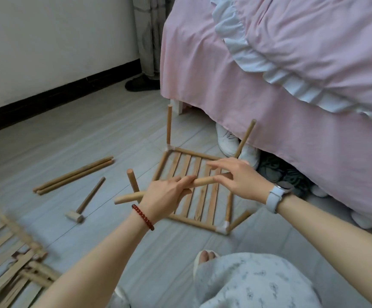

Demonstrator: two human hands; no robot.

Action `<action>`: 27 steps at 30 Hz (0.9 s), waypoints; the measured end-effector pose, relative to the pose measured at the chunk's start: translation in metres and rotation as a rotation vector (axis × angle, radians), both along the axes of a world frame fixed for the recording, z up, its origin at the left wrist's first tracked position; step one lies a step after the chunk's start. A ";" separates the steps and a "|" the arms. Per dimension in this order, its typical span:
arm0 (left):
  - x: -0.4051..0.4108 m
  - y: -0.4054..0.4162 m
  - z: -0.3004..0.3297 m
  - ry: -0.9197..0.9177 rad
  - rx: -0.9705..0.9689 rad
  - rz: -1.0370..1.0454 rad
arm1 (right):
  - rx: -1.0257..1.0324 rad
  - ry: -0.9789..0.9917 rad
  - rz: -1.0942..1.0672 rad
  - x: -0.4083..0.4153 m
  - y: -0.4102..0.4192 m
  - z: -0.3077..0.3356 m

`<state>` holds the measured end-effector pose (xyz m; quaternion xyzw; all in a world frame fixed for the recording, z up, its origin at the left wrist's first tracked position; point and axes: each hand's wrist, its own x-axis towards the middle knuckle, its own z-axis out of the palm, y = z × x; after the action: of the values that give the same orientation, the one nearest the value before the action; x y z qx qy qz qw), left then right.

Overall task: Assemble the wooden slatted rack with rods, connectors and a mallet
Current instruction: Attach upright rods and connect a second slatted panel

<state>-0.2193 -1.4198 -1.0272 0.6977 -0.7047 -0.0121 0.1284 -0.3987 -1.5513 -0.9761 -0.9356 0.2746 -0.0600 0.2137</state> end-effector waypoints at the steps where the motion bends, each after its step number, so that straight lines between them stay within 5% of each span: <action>1: -0.003 0.003 -0.005 0.043 -0.002 0.009 | 0.011 -0.037 -0.112 -0.015 -0.003 -0.006; 5: -0.021 0.012 -0.011 0.128 0.051 0.088 | 0.224 -0.124 -0.766 -0.064 -0.001 -0.040; 9: -0.039 0.015 -0.020 0.120 0.126 0.112 | 0.558 -0.235 -0.975 -0.061 0.020 -0.066; 16: -0.024 0.039 -0.032 0.185 0.080 0.297 | 0.490 -0.328 -0.944 -0.011 0.014 -0.076; 27: 0.020 0.061 -0.037 0.255 0.082 0.546 | 0.506 -0.171 -0.355 0.055 0.017 -0.071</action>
<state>-0.1996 -1.3591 -1.0642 0.8587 -0.4683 -0.0933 0.1861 -0.3439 -1.5338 -1.0470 -0.7819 0.4205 -0.1047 0.4481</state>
